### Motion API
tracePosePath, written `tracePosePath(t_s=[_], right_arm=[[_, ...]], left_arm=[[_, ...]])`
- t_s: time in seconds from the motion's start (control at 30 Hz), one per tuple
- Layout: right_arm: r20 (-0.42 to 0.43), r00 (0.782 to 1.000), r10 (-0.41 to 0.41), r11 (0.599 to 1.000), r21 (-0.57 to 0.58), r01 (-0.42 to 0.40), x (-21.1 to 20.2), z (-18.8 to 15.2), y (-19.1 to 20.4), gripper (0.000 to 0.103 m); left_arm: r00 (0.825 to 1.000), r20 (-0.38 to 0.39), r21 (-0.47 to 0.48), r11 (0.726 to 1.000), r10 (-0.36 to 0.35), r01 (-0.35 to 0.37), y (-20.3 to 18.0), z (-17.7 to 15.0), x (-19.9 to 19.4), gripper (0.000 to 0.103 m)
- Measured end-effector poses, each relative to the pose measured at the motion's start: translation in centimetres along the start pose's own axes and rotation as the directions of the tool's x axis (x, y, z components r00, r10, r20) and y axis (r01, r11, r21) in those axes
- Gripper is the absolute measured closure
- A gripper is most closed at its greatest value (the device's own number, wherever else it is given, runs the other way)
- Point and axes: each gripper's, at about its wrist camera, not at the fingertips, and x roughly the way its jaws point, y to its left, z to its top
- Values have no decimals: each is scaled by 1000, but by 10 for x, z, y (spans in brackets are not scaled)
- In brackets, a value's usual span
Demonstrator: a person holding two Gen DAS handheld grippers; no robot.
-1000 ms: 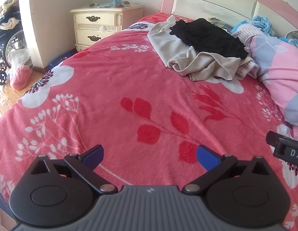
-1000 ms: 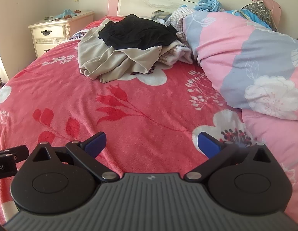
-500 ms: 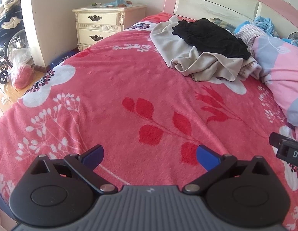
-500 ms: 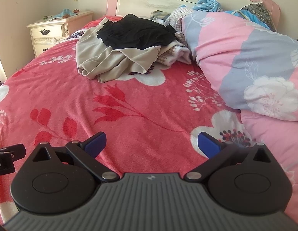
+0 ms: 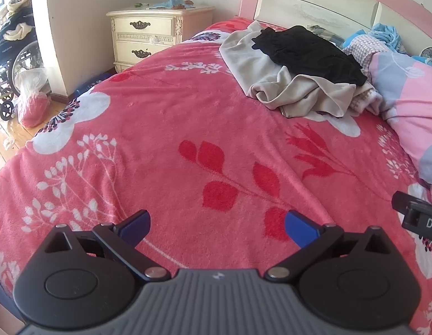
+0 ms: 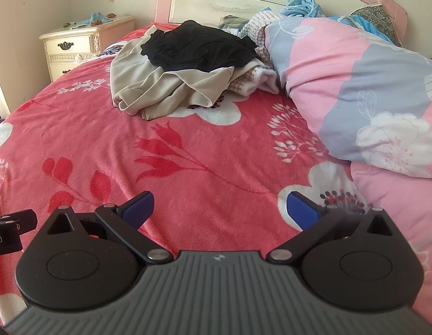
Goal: Fold clothes
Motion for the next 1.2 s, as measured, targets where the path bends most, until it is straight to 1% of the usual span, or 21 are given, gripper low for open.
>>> tracePosePath(t_s=[0.3, 0.43, 0.53, 0.63, 0.73, 0.8, 0.83, 0.9, 0.97, 1.0, 1.1, 1.2], right_arm=[[-4, 1000, -6, 1000, 0, 6, 12, 0, -1, 1], [15, 1000, -2, 1000, -8, 2, 19, -1, -3, 1], [60, 997, 45, 999, -21, -44, 26, 3, -10, 1], [150, 984, 101, 994, -58, -93, 37, 17, -21, 1], [240, 963, 121, 990, -94, -101, 54, 42, -30, 1], [288, 949, 128, 989, -103, -102, 71, 63, -35, 1], [303, 944, 130, 990, -95, -106, 82, 76, -35, 1], [323, 936, 140, 989, -92, -117, 108, 102, -34, 1], [344, 926, 157, 984, -132, -117, 138, 126, -28, 1], [347, 923, 164, 981, -153, -116, 153, 138, -24, 1], [301, 938, 172, 977, -174, -123, 200, 172, -16, 5], [280, 941, 193, 973, -181, -146, 235, 199, -11, 8]], left_arm=[[1000, -4, 2, 1000, 12, -12, 0, 2, 13, 0], [1000, 10, 12, 1000, 10, -10, -2, 4, 21, 0], [999, 54, 34, 999, -5, 3, -6, 13, 29, 0], [989, 145, 66, 998, -31, 22, -13, 35, 39, 0], [976, 209, 103, 994, -67, 46, -25, 68, 56, 0], [971, 231, 90, 995, -55, 35, -31, 85, 66, 0], [970, 237, 79, 996, -55, 37, -34, 91, 70, 0], [967, 242, 61, 996, -77, 64, -38, 100, 77, 1], [965, 245, 49, 995, -98, 89, -42, 108, 84, 2], [964, 246, 44, 994, -104, 96, -45, 113, 87, 3], [964, 236, 39, 992, -124, 118, -53, 129, 100, 10], [971, 202, 44, 991, -131, 124, -63, 150, 112, 20]])
